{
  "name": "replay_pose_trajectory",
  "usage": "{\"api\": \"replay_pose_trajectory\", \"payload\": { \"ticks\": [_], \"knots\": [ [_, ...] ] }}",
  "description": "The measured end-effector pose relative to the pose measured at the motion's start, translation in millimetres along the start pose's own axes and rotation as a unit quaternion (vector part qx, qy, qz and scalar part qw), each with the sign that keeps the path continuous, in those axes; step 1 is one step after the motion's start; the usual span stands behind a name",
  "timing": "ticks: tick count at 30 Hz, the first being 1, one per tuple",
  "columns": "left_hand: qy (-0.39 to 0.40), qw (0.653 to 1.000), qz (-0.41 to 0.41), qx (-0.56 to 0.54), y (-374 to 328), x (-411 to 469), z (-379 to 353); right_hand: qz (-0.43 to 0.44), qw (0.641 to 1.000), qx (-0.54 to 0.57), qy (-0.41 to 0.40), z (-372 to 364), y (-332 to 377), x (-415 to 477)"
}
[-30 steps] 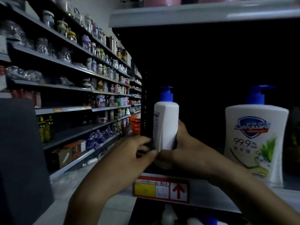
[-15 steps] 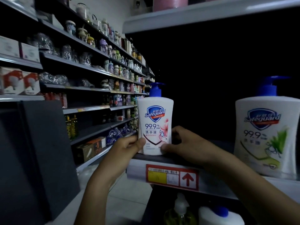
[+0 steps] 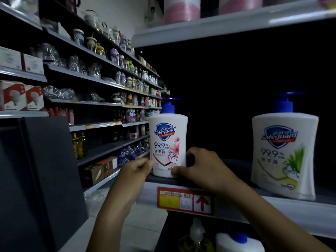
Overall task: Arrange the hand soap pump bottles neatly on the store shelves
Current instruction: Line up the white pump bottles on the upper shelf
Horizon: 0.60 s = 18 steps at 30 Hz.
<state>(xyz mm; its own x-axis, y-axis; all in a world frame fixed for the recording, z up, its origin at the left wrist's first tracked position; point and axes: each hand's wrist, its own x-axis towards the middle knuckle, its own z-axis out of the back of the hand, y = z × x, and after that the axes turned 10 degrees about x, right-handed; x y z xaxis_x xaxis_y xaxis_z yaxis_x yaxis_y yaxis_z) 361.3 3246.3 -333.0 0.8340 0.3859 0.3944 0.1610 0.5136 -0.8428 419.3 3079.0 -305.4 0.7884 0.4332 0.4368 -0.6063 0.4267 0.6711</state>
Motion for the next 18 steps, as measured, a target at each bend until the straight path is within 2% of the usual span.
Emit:
{"api": "replay_pose_trajectory", "payload": {
  "ticks": [9,18],
  "knots": [
    [0.02,0.999,-0.027,0.018,3.8,-11.1,17.4,0.021,0.999,-0.013,0.043,3.0,8.5,-3.9],
    [-0.007,0.999,-0.021,0.028,-2.2,-10.1,3.4,0.014,0.998,-0.056,-0.016,-4.1,4.1,-2.8]
  ]
}}
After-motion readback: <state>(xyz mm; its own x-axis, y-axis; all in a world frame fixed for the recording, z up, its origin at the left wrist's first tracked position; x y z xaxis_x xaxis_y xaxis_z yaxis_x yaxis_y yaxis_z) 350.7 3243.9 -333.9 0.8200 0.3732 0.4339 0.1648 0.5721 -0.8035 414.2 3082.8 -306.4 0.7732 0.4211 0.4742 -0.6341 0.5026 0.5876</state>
